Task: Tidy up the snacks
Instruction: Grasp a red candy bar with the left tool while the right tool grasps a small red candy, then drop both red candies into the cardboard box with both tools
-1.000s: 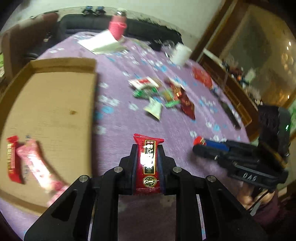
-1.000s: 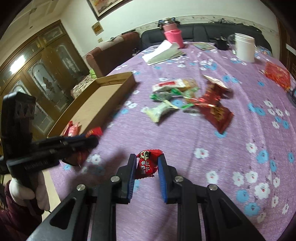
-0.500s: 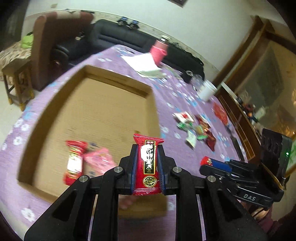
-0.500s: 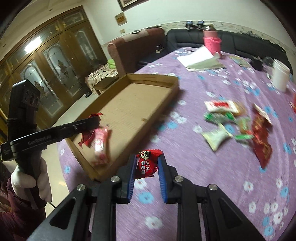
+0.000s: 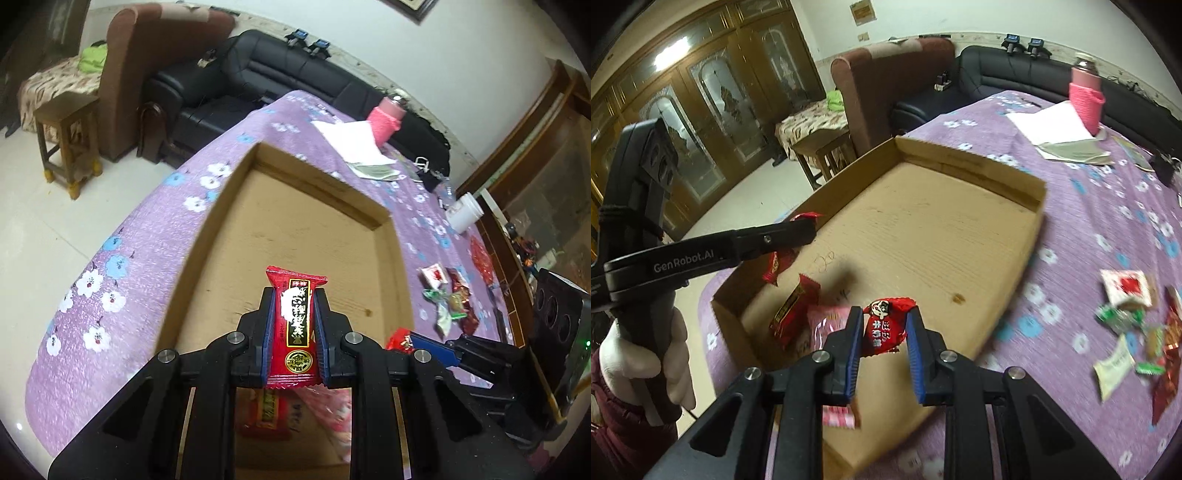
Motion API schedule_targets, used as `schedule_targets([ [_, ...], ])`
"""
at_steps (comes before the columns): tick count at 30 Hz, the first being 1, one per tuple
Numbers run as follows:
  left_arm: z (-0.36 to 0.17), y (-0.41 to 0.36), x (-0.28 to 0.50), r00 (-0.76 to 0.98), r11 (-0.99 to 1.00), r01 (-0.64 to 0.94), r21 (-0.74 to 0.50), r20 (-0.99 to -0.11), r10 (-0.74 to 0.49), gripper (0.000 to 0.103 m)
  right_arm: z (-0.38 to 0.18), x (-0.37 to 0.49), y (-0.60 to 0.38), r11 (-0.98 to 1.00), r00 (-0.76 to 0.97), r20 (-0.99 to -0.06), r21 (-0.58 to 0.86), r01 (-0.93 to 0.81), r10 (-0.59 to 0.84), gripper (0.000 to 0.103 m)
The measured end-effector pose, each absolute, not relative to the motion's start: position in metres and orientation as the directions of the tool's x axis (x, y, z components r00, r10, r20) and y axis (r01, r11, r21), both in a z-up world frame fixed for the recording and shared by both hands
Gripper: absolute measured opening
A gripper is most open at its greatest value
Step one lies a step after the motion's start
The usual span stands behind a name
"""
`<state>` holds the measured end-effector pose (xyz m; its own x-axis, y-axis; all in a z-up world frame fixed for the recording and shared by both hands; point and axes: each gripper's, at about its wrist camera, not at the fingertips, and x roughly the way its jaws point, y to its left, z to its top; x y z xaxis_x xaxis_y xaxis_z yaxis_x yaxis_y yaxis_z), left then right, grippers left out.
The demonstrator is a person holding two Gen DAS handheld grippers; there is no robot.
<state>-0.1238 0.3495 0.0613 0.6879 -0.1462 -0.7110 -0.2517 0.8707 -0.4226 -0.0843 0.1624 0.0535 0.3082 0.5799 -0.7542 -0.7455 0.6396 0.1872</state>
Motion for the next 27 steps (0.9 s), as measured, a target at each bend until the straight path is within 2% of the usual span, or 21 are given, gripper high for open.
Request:
schedule_targets([
  [7,0.053,0.363,-0.116,0.681,0.838,-0.263,-0.479,-0.708,-0.191,0.019,0.041,-0.076,0.188,0.647,0.309,-0.780,0.155,-0.747,0.544,0.027],
  [10,0.056,0.368,-0.120,0.696,0.819,-0.263,-0.509,-0.688,-0.204,0.028,0.039,-0.077,0.189,0.644,0.292,-0.782,0.175,-0.745,0.550,0.028],
  [12,0.060,0.369,-0.125,0.709,0.808,-0.265,-0.526,-0.674,-0.206,0.041,0.040,-0.078,0.188,0.645,0.296,-0.779,0.175,-0.744,0.553,0.030],
  [13,0.061,0.369,-0.128,0.715,0.802,-0.263,-0.536,-0.666,-0.211,0.043,0.041,-0.080,0.186,0.646,0.301,-0.775,0.175,-0.743,0.556,0.032],
  [16,0.066,0.366,-0.135,0.729,0.781,-0.263,-0.566,-0.647,-0.224,0.044,0.048,-0.082,0.178,0.648,0.308,-0.758,0.193,-0.737,0.575,0.036],
  [20,0.074,0.352,-0.140,0.733,0.772,-0.253,-0.583,-0.636,-0.240,0.055,0.058,-0.085,0.161,0.655,0.324,-0.733,0.215,-0.724,0.598,0.039],
  [27,0.092,0.300,-0.139,0.715,0.810,-0.138,-0.570,-0.623,-0.316,0.056,0.074,-0.081,0.083,0.720,0.413,-0.684,0.240,-0.651,0.601,0.047],
])
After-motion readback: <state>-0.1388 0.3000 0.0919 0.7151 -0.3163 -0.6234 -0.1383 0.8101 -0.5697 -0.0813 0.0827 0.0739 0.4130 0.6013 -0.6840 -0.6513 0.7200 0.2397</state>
